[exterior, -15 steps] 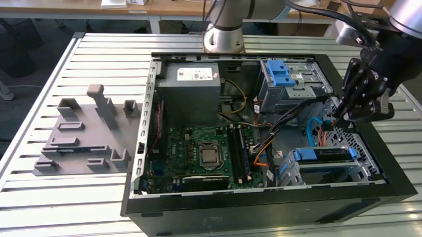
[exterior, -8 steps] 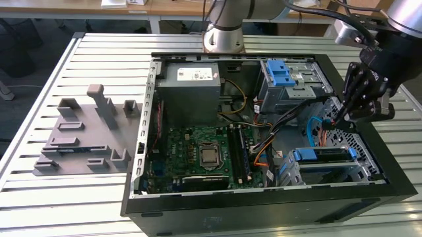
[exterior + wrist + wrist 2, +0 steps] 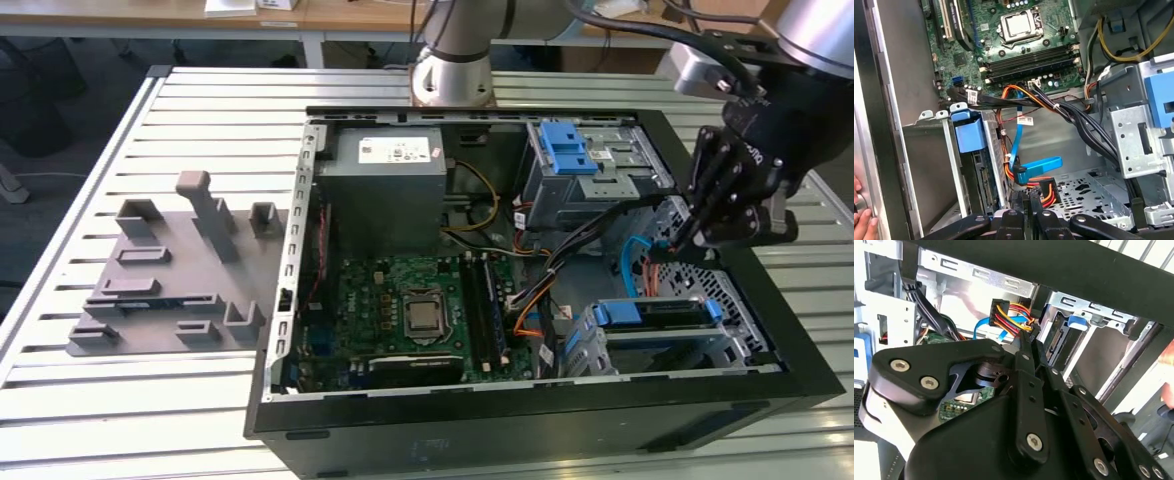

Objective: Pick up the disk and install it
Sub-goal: 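Insert the first disk wire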

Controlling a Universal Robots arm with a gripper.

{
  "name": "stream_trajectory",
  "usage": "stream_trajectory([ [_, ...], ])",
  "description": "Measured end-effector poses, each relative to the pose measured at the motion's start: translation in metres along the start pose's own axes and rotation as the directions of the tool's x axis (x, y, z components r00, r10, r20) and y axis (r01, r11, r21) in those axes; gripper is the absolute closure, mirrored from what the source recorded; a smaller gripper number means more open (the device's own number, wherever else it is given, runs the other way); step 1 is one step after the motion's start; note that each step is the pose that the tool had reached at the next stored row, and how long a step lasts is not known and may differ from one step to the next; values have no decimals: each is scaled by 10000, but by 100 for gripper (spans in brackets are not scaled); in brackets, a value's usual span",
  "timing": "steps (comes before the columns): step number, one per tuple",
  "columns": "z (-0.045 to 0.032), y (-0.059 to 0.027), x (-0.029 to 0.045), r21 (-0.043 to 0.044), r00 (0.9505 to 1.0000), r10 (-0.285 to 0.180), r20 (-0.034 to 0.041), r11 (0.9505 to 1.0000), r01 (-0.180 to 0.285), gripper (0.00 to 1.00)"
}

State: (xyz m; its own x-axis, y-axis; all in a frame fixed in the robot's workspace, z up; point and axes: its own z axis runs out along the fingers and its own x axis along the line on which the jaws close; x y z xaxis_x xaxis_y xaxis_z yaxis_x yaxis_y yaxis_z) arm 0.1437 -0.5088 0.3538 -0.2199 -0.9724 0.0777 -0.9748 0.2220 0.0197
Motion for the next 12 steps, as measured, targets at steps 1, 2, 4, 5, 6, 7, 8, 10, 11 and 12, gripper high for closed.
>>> stream_trajectory([
  [1,0,2,2,8,10000,-91,-1,10000,91,84],
  [2,1,5,5,16,9998,-179,-2,9998,179,84],
  [4,3,12,17,35,9995,-302,-1,9995,302,84],
  [5,3,19,30,46,9995,-330,-2,9994,330,84],
  [6,5,24,47,55,9994,-343,-1,9994,343,84],
  [7,7,27,69,65,9994,-350,1,9994,350,84],
  [8,9,26,92,73,9994,-355,2,9993,355,84],
  [10,13,22,139,89,9993,-364,6,9993,364,84],
  [11,15,19,160,95,9993,-368,7,9993,368,84],
  [12,17,17,179,101,9993,-372,9,9993,372,84],
])
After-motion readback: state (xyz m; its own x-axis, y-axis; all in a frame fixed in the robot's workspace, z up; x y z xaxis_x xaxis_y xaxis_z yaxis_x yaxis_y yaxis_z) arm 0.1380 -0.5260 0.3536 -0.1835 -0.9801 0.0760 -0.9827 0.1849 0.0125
